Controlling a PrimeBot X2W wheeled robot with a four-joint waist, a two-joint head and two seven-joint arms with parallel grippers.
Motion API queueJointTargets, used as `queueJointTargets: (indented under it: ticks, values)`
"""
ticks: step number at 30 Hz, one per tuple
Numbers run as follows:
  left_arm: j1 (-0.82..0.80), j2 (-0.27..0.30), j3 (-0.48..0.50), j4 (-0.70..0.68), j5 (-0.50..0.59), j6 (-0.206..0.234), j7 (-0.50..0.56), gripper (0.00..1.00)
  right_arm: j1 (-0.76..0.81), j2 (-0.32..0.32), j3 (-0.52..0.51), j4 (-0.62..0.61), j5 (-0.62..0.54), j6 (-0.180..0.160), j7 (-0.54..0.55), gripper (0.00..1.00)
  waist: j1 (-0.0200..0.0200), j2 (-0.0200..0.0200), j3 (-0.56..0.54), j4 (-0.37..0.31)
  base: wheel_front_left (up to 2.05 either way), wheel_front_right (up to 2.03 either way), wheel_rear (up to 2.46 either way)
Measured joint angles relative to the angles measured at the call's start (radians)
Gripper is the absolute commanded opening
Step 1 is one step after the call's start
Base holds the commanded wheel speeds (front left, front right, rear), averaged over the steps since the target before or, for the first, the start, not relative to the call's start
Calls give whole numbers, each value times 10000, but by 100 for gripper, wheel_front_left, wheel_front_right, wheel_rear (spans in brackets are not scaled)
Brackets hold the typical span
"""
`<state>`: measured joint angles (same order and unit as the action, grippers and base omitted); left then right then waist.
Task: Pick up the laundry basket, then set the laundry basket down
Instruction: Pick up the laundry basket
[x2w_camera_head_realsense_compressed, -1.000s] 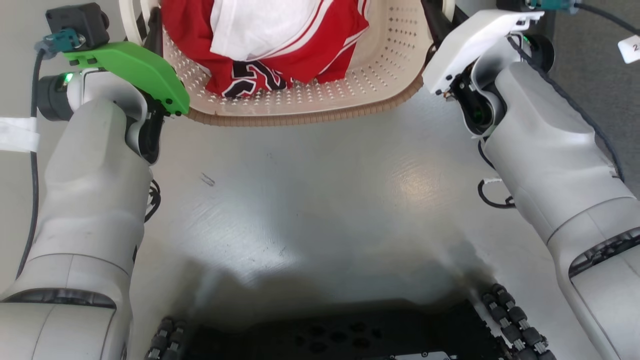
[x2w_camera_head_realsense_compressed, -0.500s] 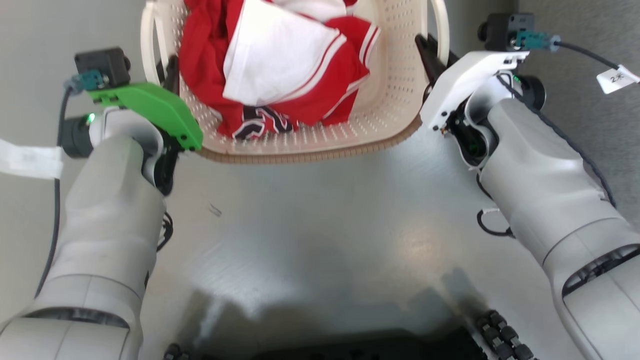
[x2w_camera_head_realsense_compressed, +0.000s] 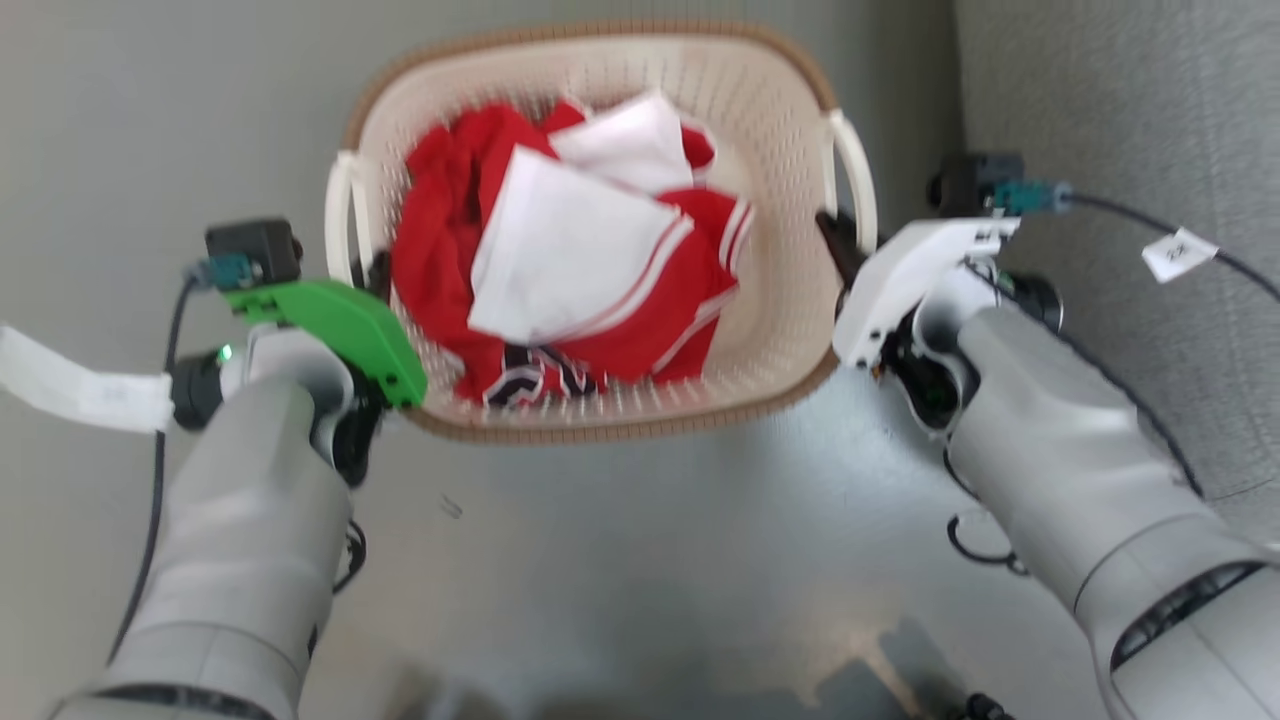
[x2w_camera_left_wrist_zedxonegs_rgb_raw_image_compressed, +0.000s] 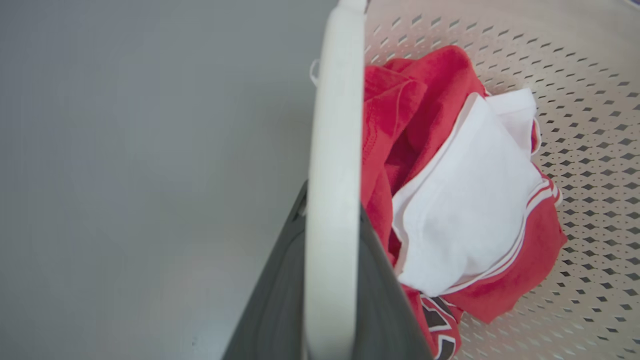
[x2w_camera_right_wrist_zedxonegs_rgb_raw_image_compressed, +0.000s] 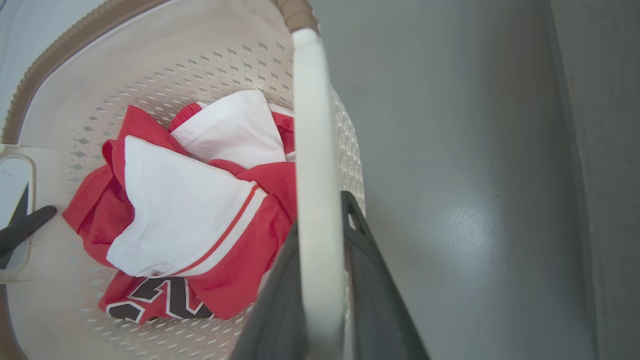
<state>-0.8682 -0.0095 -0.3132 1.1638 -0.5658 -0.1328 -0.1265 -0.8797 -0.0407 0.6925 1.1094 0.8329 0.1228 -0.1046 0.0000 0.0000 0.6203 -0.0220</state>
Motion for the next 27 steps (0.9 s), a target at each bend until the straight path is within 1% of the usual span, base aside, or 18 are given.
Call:
queueJointTargets:
  ticks: [18, 27]
  values:
    - [1945, -50, -491, 188, -1101, 0, 911, 0, 1737, 31, 702, 75, 777, -4, 1072, 0, 0, 0, -2579, -12, 0, 0, 0]
    - [2653, -23, -796, 94, -1534, 0, 1266, 0, 2262, 10, 999, 75, 1012, -15, 1523, 0, 0, 0, -3722, -37, 0, 0, 0]
